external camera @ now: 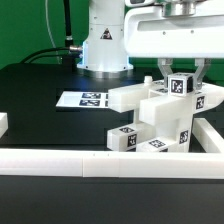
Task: Assemble chair
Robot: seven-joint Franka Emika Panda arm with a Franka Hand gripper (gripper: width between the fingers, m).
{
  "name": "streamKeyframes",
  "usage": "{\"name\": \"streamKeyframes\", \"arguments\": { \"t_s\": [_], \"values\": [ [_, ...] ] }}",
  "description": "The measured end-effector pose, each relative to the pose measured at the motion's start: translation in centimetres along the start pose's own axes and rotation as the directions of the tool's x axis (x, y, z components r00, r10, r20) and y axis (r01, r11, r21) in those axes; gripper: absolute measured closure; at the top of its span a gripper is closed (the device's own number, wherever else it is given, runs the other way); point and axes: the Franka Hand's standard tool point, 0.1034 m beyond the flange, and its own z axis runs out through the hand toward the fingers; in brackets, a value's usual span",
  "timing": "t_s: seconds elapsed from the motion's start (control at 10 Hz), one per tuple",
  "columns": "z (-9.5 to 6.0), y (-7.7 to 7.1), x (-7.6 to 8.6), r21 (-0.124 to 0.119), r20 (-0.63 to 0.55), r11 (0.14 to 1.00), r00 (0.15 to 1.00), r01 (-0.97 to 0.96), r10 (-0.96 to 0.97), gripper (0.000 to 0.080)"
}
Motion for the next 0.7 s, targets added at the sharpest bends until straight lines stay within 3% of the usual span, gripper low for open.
{"name": "streamKeyframes", "arguments": {
  "t_s": [0.2,0.3,0.4,0.5,0.7],
  "values": [
    [0.02,0.00,-0.05,-0.001,0.001,1.000,1.000,-0.005,0.005,0.0526],
    [-0.02,0.02,-0.05,-0.003,0.004,0.997,0.997,0.079,-0.079,0.0345],
    [-0.03,-0.07,-0.14,-0.002,0.004,0.988,0.988,0.155,-0.155,0.0345],
    [0.00,0.00,-0.09,-0.001,0.003,0.961,0.961,0.276,-0.276,0.0191],
    [0.05,0.08,-0.11,-0.003,0.004,0.870,0.870,0.494,-0.494,0.0162]
  ]
}}
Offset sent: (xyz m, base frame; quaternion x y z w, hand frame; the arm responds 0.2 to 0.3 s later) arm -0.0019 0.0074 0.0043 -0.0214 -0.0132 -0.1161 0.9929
